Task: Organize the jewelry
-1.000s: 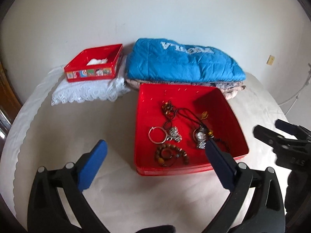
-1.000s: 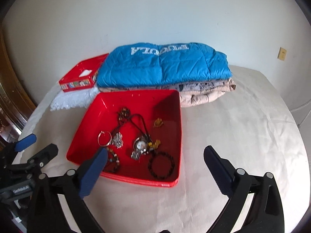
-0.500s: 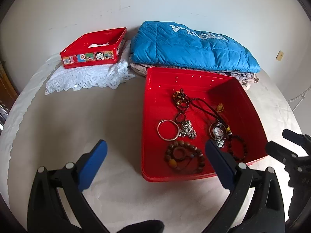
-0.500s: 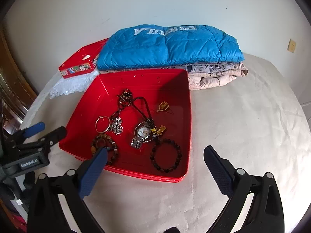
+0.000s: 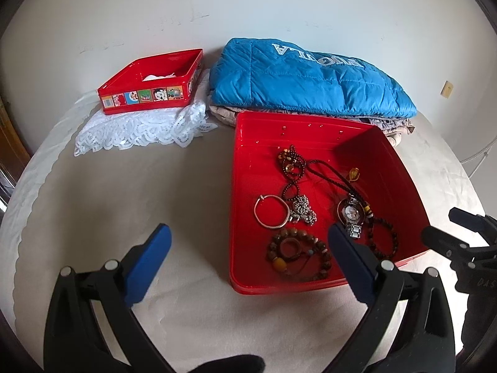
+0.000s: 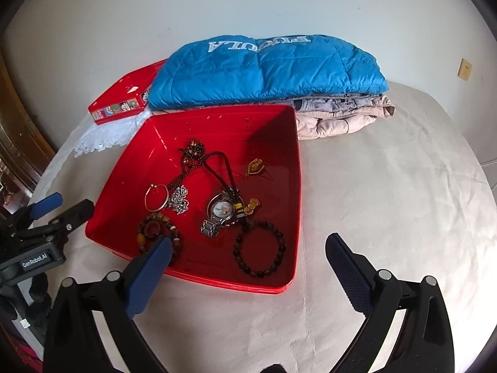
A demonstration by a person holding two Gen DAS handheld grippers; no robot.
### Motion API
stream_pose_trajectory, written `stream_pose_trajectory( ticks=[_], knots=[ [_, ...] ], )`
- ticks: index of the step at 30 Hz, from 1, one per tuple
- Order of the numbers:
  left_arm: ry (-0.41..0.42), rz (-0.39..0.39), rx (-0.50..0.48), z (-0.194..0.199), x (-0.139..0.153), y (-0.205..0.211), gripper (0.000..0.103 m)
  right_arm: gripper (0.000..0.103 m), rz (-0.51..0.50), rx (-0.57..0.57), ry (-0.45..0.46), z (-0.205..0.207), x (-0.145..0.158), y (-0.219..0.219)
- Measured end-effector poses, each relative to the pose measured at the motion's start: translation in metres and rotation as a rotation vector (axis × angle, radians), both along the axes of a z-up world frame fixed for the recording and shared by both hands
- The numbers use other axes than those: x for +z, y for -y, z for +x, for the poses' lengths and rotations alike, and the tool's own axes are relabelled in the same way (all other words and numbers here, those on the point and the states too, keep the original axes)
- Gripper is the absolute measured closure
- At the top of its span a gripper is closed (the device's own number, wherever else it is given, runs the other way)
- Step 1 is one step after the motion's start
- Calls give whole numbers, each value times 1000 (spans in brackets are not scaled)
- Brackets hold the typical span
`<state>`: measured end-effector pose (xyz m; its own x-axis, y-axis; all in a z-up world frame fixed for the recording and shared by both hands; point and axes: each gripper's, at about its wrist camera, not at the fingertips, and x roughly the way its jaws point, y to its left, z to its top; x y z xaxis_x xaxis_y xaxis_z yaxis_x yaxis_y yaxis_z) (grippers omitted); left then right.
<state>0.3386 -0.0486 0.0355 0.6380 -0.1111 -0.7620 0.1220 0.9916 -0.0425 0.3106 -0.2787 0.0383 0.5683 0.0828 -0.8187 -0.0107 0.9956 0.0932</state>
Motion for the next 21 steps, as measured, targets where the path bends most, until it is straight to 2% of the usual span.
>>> stream_pose_trajectory(
  ticks=[13, 21],
  knots=[
    [-10, 11, 4, 4, -5, 0, 3, 4, 41, -5, -23, 4, -7, -1],
    [-14, 16, 2, 7, -9, 0, 3, 4, 32, 7, -20, 5, -7, -4]
  ],
)
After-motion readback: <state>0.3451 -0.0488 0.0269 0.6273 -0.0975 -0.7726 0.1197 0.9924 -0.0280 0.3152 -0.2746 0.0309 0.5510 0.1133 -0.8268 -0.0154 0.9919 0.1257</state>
